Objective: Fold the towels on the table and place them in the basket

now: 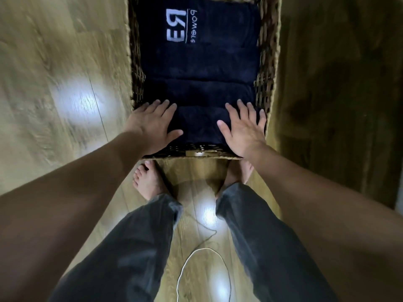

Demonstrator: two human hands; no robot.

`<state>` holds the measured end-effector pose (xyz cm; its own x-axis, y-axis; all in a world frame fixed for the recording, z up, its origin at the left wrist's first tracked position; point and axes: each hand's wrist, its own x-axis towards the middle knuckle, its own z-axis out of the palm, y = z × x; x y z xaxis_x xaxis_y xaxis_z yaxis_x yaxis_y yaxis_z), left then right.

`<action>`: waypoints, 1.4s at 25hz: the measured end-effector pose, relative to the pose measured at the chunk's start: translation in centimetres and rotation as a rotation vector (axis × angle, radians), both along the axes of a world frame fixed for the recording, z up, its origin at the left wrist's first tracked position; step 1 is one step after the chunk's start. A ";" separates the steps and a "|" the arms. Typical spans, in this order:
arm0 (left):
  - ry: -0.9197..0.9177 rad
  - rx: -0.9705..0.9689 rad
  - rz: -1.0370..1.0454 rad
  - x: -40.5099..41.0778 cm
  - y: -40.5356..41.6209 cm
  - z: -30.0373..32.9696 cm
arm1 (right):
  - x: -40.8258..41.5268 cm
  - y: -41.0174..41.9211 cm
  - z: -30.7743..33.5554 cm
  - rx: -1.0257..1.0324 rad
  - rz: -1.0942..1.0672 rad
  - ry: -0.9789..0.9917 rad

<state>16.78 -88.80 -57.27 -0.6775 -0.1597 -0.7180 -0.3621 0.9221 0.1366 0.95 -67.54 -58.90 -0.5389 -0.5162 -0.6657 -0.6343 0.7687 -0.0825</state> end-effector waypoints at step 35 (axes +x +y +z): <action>0.186 -0.027 0.099 -7.4 -4.1 8.1 | -10.7 -5.1 9.5 -0.194 0.167 0.003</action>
